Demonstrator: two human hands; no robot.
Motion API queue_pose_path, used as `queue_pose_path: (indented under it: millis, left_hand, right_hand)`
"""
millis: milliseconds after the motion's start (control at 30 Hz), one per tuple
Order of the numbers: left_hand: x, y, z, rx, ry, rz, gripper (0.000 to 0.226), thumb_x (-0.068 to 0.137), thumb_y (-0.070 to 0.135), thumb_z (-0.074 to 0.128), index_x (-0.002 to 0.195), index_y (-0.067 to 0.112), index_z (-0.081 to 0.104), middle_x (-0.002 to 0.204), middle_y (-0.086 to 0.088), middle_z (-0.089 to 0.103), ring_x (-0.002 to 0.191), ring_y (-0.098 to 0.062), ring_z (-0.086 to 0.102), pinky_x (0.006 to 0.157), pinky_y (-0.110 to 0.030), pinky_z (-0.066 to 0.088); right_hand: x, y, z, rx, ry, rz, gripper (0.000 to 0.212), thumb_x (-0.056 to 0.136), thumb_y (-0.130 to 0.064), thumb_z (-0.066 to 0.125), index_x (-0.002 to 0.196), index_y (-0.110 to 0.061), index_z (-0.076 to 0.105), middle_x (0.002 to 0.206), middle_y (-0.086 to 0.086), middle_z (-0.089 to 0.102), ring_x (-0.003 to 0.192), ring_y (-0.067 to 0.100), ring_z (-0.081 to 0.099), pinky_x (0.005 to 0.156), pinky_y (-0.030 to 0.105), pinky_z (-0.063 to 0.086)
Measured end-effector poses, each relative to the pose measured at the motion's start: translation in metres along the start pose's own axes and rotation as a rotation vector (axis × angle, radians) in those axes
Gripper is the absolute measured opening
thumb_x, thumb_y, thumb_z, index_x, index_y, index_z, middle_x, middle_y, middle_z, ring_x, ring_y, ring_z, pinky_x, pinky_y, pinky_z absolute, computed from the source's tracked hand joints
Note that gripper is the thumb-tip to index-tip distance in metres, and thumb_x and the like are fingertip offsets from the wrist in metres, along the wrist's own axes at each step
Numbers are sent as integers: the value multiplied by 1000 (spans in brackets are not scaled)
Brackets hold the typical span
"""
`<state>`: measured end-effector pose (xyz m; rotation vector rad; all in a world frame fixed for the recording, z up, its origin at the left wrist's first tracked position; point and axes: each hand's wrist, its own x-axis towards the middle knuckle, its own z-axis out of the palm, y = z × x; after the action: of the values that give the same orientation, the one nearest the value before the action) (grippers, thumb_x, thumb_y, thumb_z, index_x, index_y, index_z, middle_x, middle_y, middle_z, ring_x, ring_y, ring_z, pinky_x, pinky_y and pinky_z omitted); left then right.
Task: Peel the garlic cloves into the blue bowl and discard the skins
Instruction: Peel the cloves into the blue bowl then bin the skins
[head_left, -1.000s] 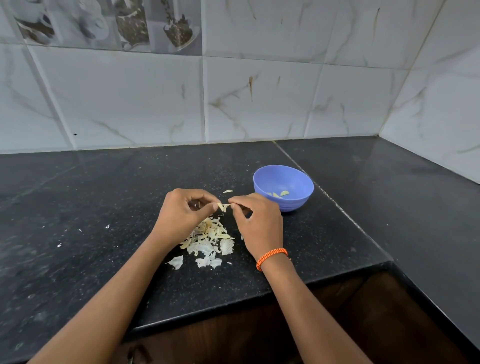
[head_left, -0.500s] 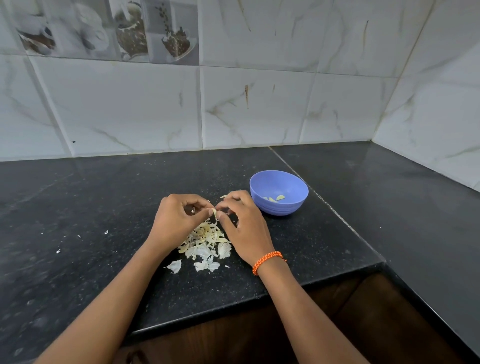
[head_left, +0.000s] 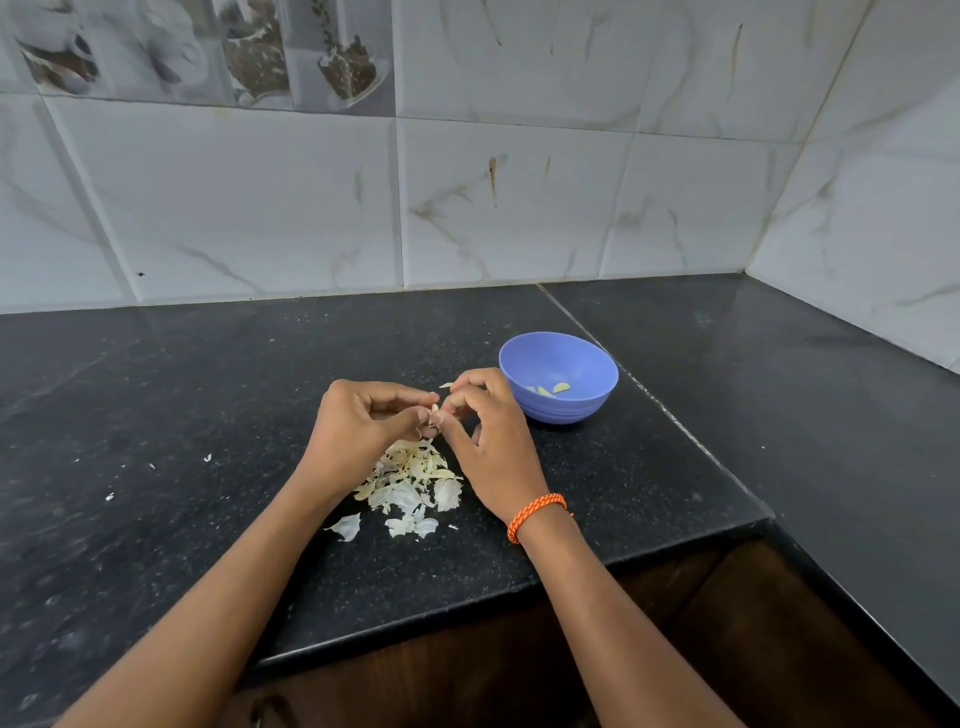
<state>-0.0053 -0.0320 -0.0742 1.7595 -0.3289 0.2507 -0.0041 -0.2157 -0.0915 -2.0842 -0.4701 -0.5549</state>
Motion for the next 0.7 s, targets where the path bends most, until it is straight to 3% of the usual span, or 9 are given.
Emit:
queue_pose_path:
  millis: [100, 267, 533, 700]
  left_hand:
    - [0, 1, 1, 1, -49, 5, 25, 88, 2, 86, 112, 8, 83, 101, -3, 84, 93, -24, 82, 90, -37, 66]
    - [3, -4, -1, 103, 1, 45, 21, 90, 5, 85, 107, 16, 86, 94, 1, 83, 85, -19, 81, 86, -38, 66]
    - [3, -7, -4, 182, 61, 57, 21, 99, 13, 77, 119, 15, 82, 93, 7, 84, 88, -11, 81, 91, -42, 66]
    - [2, -4, -1, 122, 18, 41, 21, 92, 15, 85, 112, 18, 80, 90, 2, 83, 86, -16, 82, 87, -40, 66]
  right_hand:
    - [0, 1, -2, 25, 14, 12, 12, 103, -19, 69, 91, -17, 68, 116, -8, 51, 104, 10, 59, 74, 13, 44]
    - [1, 3, -1, -18, 5, -9, 15, 107, -16, 62, 97, -13, 72, 116, -7, 52, 106, 6, 57, 86, 27, 53]
    - [0, 4, -3, -22, -27, 18, 28, 100, -2, 67, 108, -24, 83, 107, -7, 59, 103, 6, 60, 86, 16, 51]
    - [0, 2, -4, 1, 54, 56, 15, 101, -15, 68, 103, -22, 81, 106, -10, 62, 102, 7, 62, 80, 17, 50]
